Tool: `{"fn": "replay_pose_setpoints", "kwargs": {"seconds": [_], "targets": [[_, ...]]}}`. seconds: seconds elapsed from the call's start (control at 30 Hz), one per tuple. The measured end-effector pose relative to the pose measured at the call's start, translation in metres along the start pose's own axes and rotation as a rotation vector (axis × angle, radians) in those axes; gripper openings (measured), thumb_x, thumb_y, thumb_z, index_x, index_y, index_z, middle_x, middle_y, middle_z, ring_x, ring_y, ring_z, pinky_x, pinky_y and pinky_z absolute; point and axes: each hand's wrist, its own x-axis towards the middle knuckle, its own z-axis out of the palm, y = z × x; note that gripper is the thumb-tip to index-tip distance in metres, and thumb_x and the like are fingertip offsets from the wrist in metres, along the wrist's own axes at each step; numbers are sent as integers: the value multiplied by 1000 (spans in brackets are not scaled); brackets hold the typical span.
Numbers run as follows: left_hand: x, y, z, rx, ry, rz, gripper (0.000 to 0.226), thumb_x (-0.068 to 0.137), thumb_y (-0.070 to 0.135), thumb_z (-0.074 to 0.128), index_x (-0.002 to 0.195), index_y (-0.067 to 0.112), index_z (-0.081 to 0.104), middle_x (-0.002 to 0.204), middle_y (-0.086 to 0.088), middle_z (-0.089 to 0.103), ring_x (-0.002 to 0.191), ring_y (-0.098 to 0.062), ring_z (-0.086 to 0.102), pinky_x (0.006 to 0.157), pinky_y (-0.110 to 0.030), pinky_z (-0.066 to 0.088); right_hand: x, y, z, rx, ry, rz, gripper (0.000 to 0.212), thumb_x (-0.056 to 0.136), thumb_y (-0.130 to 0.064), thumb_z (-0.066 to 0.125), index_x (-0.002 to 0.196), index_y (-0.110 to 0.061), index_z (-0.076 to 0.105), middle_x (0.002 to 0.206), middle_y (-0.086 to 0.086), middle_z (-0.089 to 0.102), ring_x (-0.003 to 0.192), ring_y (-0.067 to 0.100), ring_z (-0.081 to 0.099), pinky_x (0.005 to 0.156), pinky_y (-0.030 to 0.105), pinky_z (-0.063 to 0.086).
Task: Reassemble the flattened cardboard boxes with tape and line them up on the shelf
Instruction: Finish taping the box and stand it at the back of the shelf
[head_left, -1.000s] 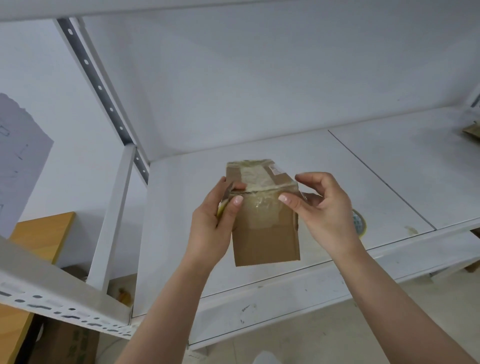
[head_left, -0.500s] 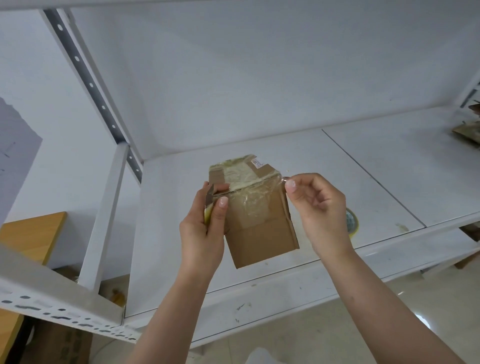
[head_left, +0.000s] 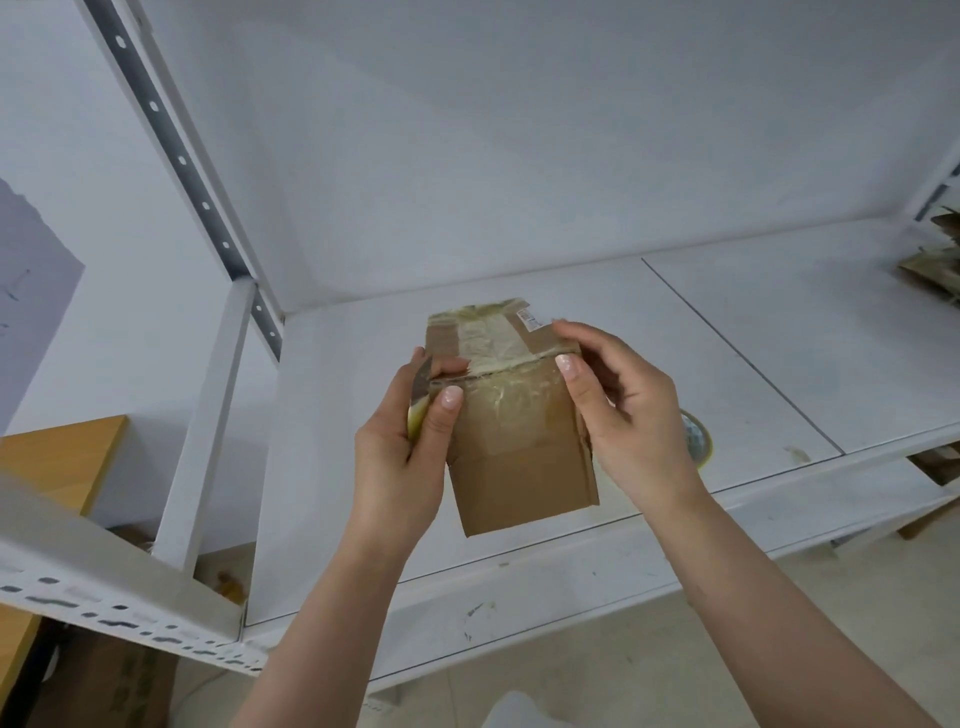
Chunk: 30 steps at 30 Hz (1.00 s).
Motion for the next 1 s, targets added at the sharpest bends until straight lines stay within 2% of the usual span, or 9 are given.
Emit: {"fn": "replay_pose_setpoints", "kwargs": {"seconds": [0.2, 0.37, 0.47, 0.57, 0.7, 0.8, 0.87, 0.93, 1.0], "targets": [[1, -8, -3, 52, -35, 48, 42, 95, 23, 53, 131, 1, 55, 106, 42, 61, 109, 27, 46, 89, -6, 42, -1, 5, -2, -9, -94, 8, 29, 96, -31, 54, 125, -30, 59, 102, 4, 71, 96, 21, 65, 84, 26, 52], [-4, -4, -5, 76, -79, 53, 28, 87, 39, 65, 104, 61, 60, 123, 23, 63, 139, 2, 36, 96, -9, 39, -8, 17, 3, 50, -68, -8, 20, 90, -18, 62, 105, -29, 69, 103, -30, 69, 126, 10, 55, 102, 20, 44], [-6, -9, -6, 37, -64, 14, 19, 85, 36, 67, 99, 49, 66, 127, 4, 66, 139, 1, 35, 99, -23, 45, -14, 25, 7, 53, -54, 1, 25, 91, -8, 63, 104, -29, 69, 103, -32, 68, 126, 6, 54, 99, 15, 43], [-5, -18, -8, 7, -17, -40, 18, 81, 38, 63, 96, 30, 70, 129, 3, 65, 135, 11, 35, 98, -32, 46, -17, 26, 12, 60, -56, 23, 22, 91, -10, 62, 106, -23, 70, 108, -21, 69, 127, 5, 53, 98, 13, 43], [-2, -24, -16, 61, 15, -52, 46, 81, 41, 61, 115, 10, 69, 106, 26, 70, 124, 17, 44, 98, -14, 42, -15, 24, 10, 16, -157, 56, 30, 94, -24, 55, 122, -22, 62, 122, -17, 63, 129, 3, 50, 104, 16, 40], [0, -22, -24, 13, 79, -133, 31, 81, 45, 62, 103, 26, 74, 105, 21, 71, 124, -5, 55, 96, -39, 50, -14, 27, 0, 22, -207, 97, 43, 98, -19, 54, 140, -27, 46, 137, -14, 55, 128, 1, 51, 106, 20, 40], [1, -20, -28, -2, 118, -155, 16, 87, 43, 65, 96, 33, 75, 87, 18, 70, 93, -22, 68, 74, -48, 53, -16, 31, -7, -56, -313, 82, 62, 95, -9, 55, 148, -34, 35, 145, -16, 48, 133, 2, 46, 105, 22, 41], [4, -17, -31, -22, 131, -158, 10, 92, 33, 65, 91, 35, 75, 70, 11, 64, 57, -13, 55, 51, -31, 46, -18, 33, -8, -181, -452, 38, 83, 90, -4, 61, 152, -43, 21, 152, -24, 35, 139, 0, 36, 106, 22, 39], [7, -15, -32, -28, 118, -173, 17, 95, 28, 62, 88, 36, 75, 65, 8, 62, 51, -8, 47, 46, -21, 41, -18, 32, -5, -255, -522, -26, 97, 87, -5, 68, 151, -50, 10, 156, -28, 23, 143, 0, 26, 111, 21, 33]]}}
